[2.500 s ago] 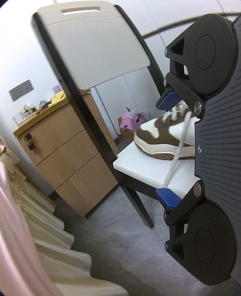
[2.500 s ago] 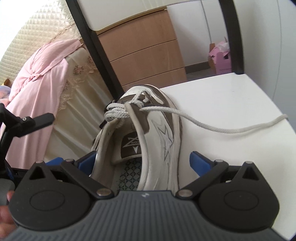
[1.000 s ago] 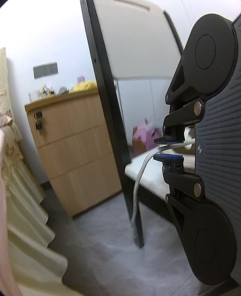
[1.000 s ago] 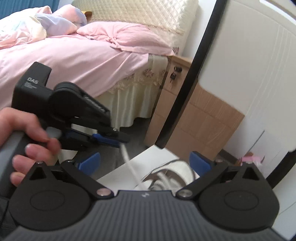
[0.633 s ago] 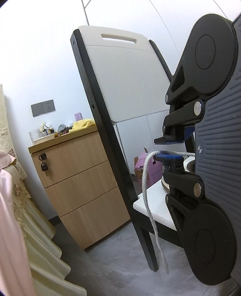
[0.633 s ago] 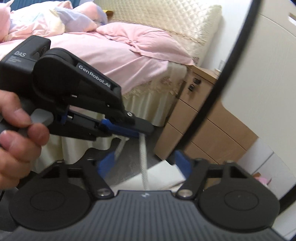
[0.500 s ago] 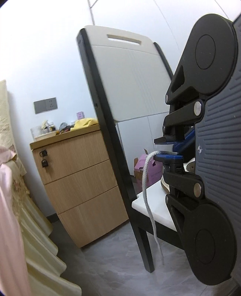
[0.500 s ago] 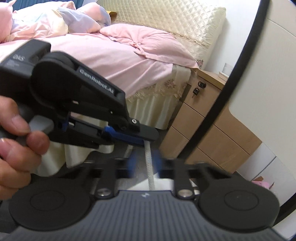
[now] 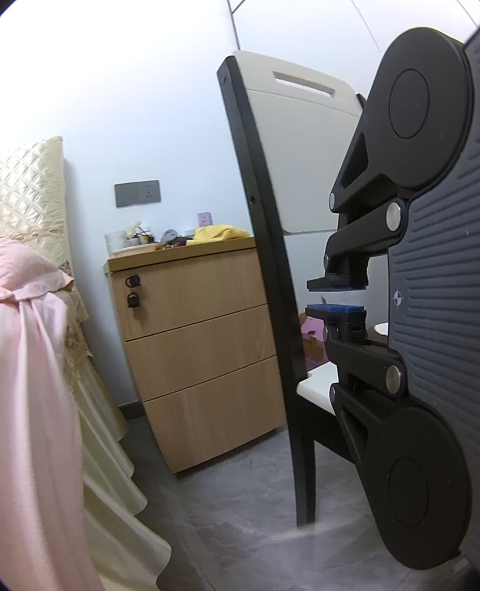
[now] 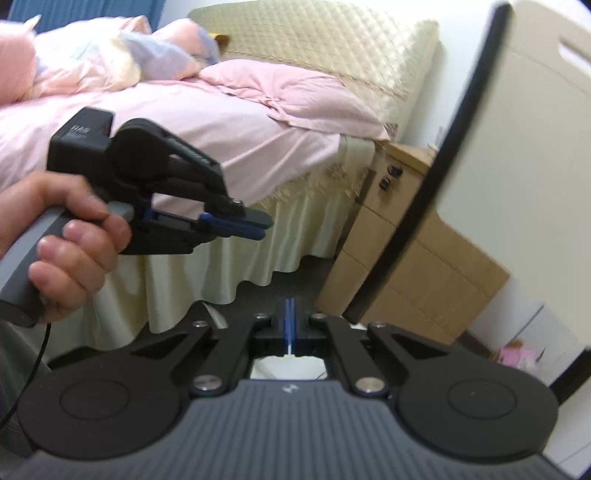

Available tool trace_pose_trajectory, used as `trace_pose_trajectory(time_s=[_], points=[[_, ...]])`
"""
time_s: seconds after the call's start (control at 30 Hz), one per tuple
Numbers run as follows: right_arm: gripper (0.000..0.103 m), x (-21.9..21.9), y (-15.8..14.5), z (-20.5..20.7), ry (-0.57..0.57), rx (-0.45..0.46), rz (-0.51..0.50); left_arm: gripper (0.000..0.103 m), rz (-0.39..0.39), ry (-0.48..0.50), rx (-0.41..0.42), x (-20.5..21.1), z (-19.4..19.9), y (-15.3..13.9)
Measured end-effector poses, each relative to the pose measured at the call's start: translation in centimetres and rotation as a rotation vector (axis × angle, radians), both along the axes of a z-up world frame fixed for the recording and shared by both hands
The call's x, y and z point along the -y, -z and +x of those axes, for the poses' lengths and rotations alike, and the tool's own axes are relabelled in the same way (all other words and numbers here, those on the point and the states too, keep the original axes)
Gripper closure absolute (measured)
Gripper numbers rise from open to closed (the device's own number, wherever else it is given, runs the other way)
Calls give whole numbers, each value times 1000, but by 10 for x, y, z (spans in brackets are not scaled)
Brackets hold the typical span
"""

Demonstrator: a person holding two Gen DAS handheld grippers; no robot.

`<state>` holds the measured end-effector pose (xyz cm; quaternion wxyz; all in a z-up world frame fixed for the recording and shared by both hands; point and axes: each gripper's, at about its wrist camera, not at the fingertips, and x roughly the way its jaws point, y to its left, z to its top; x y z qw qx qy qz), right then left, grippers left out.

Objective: Lace up shoes with both hands

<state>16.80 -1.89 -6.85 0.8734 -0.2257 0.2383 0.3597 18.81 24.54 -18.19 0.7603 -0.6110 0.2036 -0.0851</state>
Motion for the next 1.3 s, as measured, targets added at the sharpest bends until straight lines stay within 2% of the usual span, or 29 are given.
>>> trace_pose_trajectory(time_s=[0.07, 0.13, 0.2, 0.27, 0.3, 0.33, 0.4, 0.53, 0.6, 0.67, 0.7, 0.77, 0.93, 1.07, 1.2, 1.3], points=[[93, 2, 3, 6, 11, -29, 12, 95, 4, 4, -3, 1, 0, -1], [59, -6, 7, 13, -19, -37, -21, 95, 5, 16, -21, 3, 3, 0], [51, -17, 12, 22, -65, -51, -67, 94, 41, 27, -50, 3, 5, -1], [51, -27, 18, 29, -109, -77, -125, 91, 61, 27, -80, 0, 6, -1], [51, -33, 21, 33, -129, -100, -149, 84, 68, 26, -96, -2, 6, -1], [51, -38, 25, 36, -161, -120, -176, 69, 75, 26, -111, -4, 7, -1], [51, -53, 34, 40, -231, -137, -279, 45, 83, 8, -119, -8, 5, -2], [53, -88, 62, 43, -394, -142, -578, 42, 90, 13, -139, -13, 1, -1], [55, -98, 73, 43, -441, -140, -663, 42, 75, 16, -163, -17, -1, 5], [72, -104, 82, 41, -447, -141, -722, 42, 60, 23, -181, -19, -2, 9], [96, -103, 83, 40, -439, -150, -736, 41, 39, 33, -188, -19, -2, 12], [98, -100, 77, 43, -398, -149, -698, 39, -10, 60, -198, -17, 0, 18], [99, -78, 30, 53, -222, -140, -426, 38, -67, 164, -201, 2, 6, 25], [99, -59, 2, 55, -100, -116, -281, 36, -153, 204, -186, 23, 12, 31], [99, -44, -11, 50, -60, -154, -179, 35, -264, 191, -174, 39, 17, 41], [99, -35, -16, 40, -69, -182, -130, 37, -299, 168, -173, 47, 21, 45]])
